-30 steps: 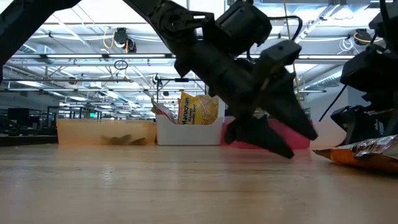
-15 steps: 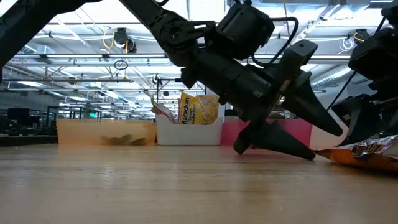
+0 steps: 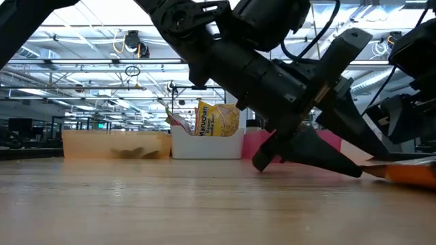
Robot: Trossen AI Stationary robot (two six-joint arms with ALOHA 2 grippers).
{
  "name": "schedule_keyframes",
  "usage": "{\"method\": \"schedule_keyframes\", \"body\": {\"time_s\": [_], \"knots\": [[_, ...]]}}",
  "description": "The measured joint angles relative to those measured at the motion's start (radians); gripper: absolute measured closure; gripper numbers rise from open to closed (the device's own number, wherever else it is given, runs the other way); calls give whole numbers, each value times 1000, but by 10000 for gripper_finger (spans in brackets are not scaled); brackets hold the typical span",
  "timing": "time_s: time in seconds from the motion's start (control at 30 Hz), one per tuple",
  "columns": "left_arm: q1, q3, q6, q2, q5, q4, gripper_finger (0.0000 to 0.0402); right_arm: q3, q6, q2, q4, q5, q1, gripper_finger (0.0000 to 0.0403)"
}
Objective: Pick & Place Food Item
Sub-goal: Put the orange seasoning packet into the pink bin
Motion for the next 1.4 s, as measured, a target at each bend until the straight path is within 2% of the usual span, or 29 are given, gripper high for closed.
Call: {"method": "schedule_keyframes", "body": {"time_s": [0.2,0.47,0.77,1.13,1.4], "knots": [[-21,0,-4,0,-9,-9,282,0,2,0,8,23,13,179],[-32,0,63,4,-21,-11,392,0,-4,0,27,72,21,179],[-19,50,174,14,-52,-28,398,0,-60,0,44,71,21,179],[-19,254,327,8,-110,-219,400,0,6,0,52,66,21,179],[-20,276,347,6,-141,-244,401,0,64,0,52,-10,19,192]]}}
